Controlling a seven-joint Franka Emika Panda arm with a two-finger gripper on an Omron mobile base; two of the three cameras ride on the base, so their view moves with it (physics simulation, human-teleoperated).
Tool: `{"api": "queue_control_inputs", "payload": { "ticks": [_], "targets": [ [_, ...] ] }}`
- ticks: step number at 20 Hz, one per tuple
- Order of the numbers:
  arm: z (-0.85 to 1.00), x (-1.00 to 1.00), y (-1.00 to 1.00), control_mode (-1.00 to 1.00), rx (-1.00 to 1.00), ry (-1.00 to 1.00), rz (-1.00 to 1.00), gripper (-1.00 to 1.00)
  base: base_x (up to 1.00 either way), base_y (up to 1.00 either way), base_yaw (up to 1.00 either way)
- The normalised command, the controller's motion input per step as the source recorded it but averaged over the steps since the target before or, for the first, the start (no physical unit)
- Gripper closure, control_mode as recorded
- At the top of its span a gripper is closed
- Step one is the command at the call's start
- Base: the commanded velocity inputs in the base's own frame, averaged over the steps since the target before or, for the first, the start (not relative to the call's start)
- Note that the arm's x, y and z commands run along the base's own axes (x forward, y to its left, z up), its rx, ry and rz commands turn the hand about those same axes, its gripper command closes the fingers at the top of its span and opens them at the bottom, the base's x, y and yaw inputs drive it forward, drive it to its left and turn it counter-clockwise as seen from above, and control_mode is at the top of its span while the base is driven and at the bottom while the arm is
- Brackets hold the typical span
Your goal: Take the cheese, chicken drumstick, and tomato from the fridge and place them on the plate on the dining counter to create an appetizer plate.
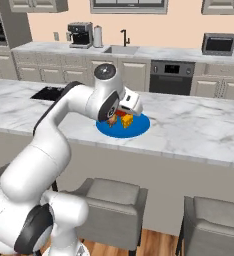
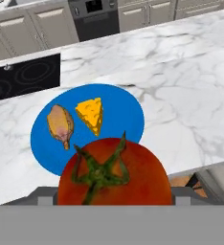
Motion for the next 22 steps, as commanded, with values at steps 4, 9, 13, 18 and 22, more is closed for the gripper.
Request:
{"api": "queue_control_inputs", "payload": {
  "ticks": [4, 9, 13, 18, 22],
  "targets": [
    [-0.50, 0.56, -0.20, -1.00, 0.00, 0.09, 0.00, 1.00, 0.00, 0.00, 0.00],
    [-0.39, 0.58, -0.03, -1.00, 0.00, 0.09, 0.00, 1.00, 0.00, 0.00, 0.00],
    [-0.36, 0.62, 0.00, -1.00, 0.00, 0.00, 0.00, 1.00, 0.00, 0.00, 0.00],
    [-0.46, 0.62, -0.01, -1.00, 0.00, 0.00, 0.00, 1.00, 0.00, 0.00, 0.00],
    [-0.43, 0.55, -0.05, -1.00, 0.00, 0.00, 0.00, 1.00, 0.00, 0.00, 0.00]
  ]
}}
